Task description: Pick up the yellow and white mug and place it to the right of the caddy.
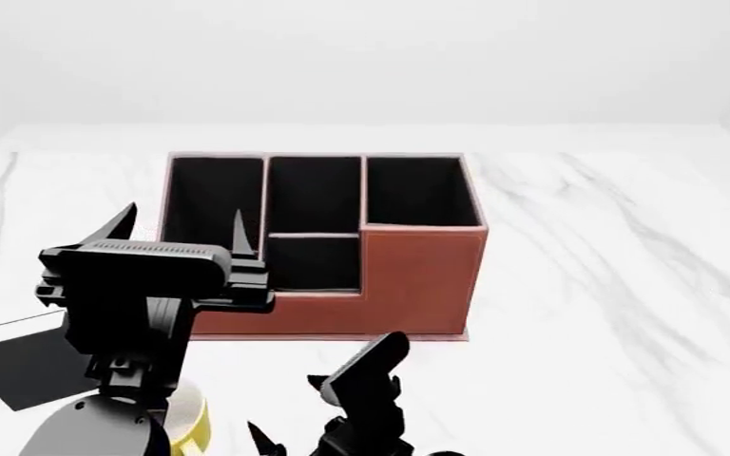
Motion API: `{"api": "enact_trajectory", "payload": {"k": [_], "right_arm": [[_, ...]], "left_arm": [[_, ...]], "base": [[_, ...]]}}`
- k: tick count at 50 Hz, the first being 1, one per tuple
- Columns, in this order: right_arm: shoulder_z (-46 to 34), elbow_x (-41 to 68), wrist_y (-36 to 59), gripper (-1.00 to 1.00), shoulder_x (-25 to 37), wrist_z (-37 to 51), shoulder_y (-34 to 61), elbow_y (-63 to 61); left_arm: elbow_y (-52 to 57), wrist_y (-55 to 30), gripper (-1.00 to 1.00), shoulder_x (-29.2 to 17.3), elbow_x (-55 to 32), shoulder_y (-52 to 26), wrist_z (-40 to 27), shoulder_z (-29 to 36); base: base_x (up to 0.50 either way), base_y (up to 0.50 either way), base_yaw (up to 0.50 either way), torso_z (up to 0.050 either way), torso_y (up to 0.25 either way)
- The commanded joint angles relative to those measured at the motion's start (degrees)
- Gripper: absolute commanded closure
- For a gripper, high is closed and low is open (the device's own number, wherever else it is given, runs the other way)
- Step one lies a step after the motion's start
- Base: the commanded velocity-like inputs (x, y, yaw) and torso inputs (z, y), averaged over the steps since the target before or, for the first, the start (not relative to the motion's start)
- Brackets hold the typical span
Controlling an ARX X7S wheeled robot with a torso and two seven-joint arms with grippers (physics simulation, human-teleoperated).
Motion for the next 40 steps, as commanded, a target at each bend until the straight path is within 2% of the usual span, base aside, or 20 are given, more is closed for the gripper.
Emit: {"api": "enact_trajectory", "payload": {"k": [1, 20, 40], "right_arm": [[-3.94, 1.71, -0.10, -1.00, -2.70, -0.31, 1.18, 5.15], [-8.52, 5.96, -4.64, -1.00, -4.23, 1.90, 7.50, 16.53], [-19.37, 13.99, -10.33, -1.00, -4.34, 5.23, 14.61, 30.33]], "left_arm": [[0.34, -0.31, -1.00, -0.24, -0.43, -0.08, -0.41, 0.03], [0.41, 0.03, -1.00, -0.68, -1.13, 0.17, -0.91, -0.03], [0.16, 0.44, -1.00, -1.12, -2.12, 0.30, -1.14, -0.25]], "base": [[0.00, 0.00, 0.00, 0.000, 0.000], [0.00, 0.00, 0.00, 0.000, 0.000], [0.00, 0.00, 0.00, 0.000, 0.000]]}}
